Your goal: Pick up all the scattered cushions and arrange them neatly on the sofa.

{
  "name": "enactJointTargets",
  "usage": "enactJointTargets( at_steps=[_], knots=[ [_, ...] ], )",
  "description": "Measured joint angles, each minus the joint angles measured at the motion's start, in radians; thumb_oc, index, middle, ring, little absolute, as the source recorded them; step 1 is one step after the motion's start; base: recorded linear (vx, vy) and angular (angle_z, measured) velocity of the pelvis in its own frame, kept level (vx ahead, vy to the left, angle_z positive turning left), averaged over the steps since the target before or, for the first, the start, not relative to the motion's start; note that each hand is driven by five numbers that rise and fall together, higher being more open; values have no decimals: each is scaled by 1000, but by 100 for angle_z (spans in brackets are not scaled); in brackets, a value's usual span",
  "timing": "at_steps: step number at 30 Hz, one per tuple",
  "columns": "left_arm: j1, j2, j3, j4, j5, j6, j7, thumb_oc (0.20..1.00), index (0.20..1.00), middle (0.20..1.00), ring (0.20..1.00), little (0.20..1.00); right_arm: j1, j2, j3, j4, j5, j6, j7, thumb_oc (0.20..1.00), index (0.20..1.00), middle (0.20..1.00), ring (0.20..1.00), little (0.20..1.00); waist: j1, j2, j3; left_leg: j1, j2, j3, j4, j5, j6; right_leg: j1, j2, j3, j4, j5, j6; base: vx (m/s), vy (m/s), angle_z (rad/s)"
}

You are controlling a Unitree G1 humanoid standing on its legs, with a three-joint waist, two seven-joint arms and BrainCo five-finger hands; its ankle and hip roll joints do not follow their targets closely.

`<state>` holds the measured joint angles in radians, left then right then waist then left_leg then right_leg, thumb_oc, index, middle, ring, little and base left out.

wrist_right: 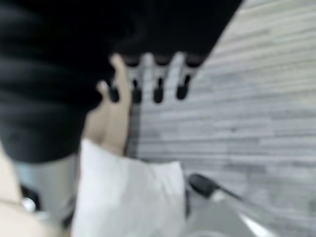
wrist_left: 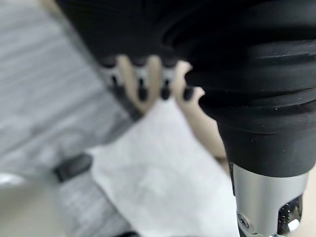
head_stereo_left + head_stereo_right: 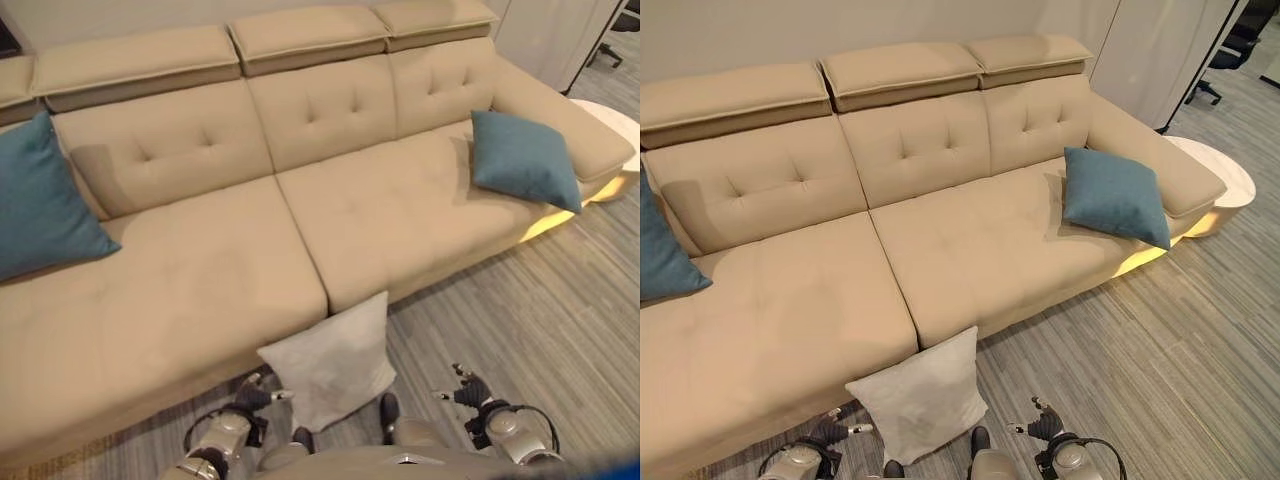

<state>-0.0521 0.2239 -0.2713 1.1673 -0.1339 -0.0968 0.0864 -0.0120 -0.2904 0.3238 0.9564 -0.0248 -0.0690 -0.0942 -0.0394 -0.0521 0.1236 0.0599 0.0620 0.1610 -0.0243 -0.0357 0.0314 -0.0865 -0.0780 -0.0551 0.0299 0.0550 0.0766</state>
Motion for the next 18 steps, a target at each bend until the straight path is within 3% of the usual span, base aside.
enactJointTargets(
  at_steps=[2, 4, 5, 7, 8, 11, 13, 15, 18],
  knots=[
    [-10, -1, 10, -2, 0, -3, 0, 1000, 1000, 1000, 1000, 1000, 19, -1, 3, -8, -1, 0, 0, 1000, 1000, 1000, 1000, 1000, 3, -11, -2, -34, 24, -52, 24, 5, -28, 16, 26, -48, -41, 7, -21, -87, -182, 65],
    [17, -7, 16, 0, -2, -3, -1, 1000, 1000, 1000, 1000, 1000, 9, -9, -1, -20, 0, -4, -3, 1000, 1000, 1000, 1000, 1000, 26, 2, 5, -58, 57, -76, 33, 27, -50, 25, 68, -75, -48, 13, -47, -239, -295, 52],
    [-4, -16, 16, -5, -3, -3, 0, 1000, 1000, 1000, 1000, 1000, 27, -18, 0, -48, 1, -10, -8, 1000, 1000, 1000, 1000, 1000, 21, 4, 10, -106, 61, -116, 67, 42, -80, 23, 72, -102, -49, 5, -52, -209, -145, 122],
    [-50, -11, 15, -19, -4, -8, 1, 1000, 1000, 1000, 1000, 1000, 47, -28, 1, -54, 0, -14, -7, 1000, 1000, 1000, 1000, 1000, -7, -4, 32, -169, 55, -109, 79, 98, -146, 23, 62, -135, -56, -17, -83, -101, -22, 173],
    [-54, -11, 14, -42, -10, -6, 1, 1000, 1000, 1000, 1000, 1000, 42, -32, 2, -37, 0, -14, -8, 1000, 1000, 1000, 1000, 1000, 6, -18, 44, -182, 54, -18, 90, 102, -143, 7, 58, -142, -47, -25, -108, -74, 23, 114],
    [-44, -11, 13, -41, -20, -1, 0, 1000, 1000, 1000, 1000, 1000, 12, -34, -1, -43, 1, -25, -21, 1000, 1000, 1000, 1000, 1000, -9, -54, 62, -153, 48, 106, 144, 68, -112, -18, 18, -156, -44, -21, -123, -14, 61, 32],
    [-39, -15, 2, -41, -32, -1, 0, 1000, 1000, 1000, 1000, 1000, 14, -35, -1, -38, 1, -25, -22, 1000, 1000, 1000, 1000, 1000, -21, -48, 63, -102, 40, 92, 103, 66, -110, -24, 16, -154, -44, -10, -106, 57, 95, 10],
    [-37, -30, -8, -43, -32, -2, -2, 1000, 1000, 1000, 1000, 1000, 19, -45, -4, -28, 0, -24, -24, 1000, 1000, 1000, 1000, 1000, -42, -4, 60, -30, 51, 77, 5, 7, -85, -44, 44, -161, -39, 2, -88, 44, 96, 5],
    [-44, -6, -6, -69, -31, -1, 0, 1000, 1000, 1000, 1000, 1000, 28, -30, -2, -29, 1, -20, -25, 1000, 1000, 1000, 1000, 1000, -32, -29, 67, -46, 39, 108, -5, 25, -69, -84, 21, -152, -19, 9, -66, 7, 60, -20]
  ],
)
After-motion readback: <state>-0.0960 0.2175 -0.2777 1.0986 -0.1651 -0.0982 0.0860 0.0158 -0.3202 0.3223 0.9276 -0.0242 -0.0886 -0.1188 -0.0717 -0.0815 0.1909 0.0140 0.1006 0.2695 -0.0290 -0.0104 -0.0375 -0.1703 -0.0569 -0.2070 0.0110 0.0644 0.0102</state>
